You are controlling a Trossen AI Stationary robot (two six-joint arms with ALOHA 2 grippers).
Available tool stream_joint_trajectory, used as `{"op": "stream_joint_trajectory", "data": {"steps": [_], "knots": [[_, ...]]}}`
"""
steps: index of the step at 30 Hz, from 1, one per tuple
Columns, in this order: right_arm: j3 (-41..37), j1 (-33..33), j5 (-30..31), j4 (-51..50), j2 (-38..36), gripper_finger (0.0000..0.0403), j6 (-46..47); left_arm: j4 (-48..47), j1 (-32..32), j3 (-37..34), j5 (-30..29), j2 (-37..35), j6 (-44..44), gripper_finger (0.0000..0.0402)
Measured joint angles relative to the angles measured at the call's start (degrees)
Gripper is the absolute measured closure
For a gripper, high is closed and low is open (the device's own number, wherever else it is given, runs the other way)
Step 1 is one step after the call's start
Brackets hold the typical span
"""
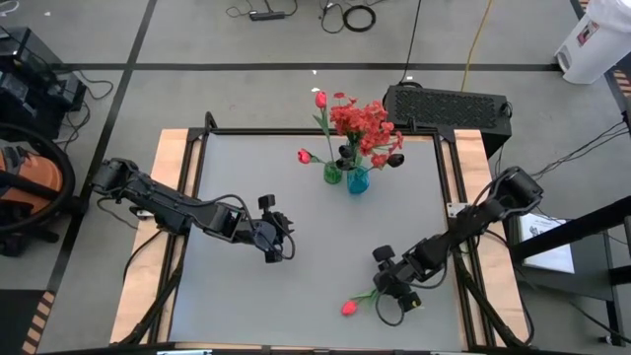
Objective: Sort flowers into vase by color
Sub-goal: Put the pink flower into the bottom green vase
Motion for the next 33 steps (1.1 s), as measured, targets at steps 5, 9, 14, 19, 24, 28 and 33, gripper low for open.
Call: {"op": "stream_joint_trajectory", "data": {"steps": [5, 9, 14, 19, 24, 28, 33], "knots": [[-0.04, -0.02, 0.02, 1.2, 0.02, 0.0244, 0.11, 0.01, 0.0, 0.0, 0.0, 0.0, -0.05, 0.0304], [-0.14, -0.04, 0.0, 1.28, -0.44, 0.026, 0.13, 0.02, 0.0, 0.0, -0.02, 0.0, -0.07, 0.0304], [-0.17, -0.09, 0.07, 1.43, -0.47, 0.0308, -0.01, 0.02, 0.0, 0.0, -0.02, 0.0, -0.07, 0.0304], [-0.2, -0.28, -0.27, 1.5, -0.47, 0.0367, -0.02, 0.02, 0.0, 0.0, -0.02, 0.0, -0.04, 0.0304], [-0.2, -0.26, -0.42, 1.48, -0.47, 0.0396, 0.0, 0.02, 0.0, 0.0, -0.04, 0.0, -0.05, 0.0304], [-0.2, -0.26, -0.37, 1.46, -0.47, 0.0398, -0.04, 0.02, 0.01, 0.0, -0.04, 0.0, -0.09, 0.0304], [-0.15, -0.26, 0.72, 1.33, -0.47, 0.04, -0.44, 0.02, 0.0, 0.0, -0.55, 0.0, -0.09, 0.0304]]}}
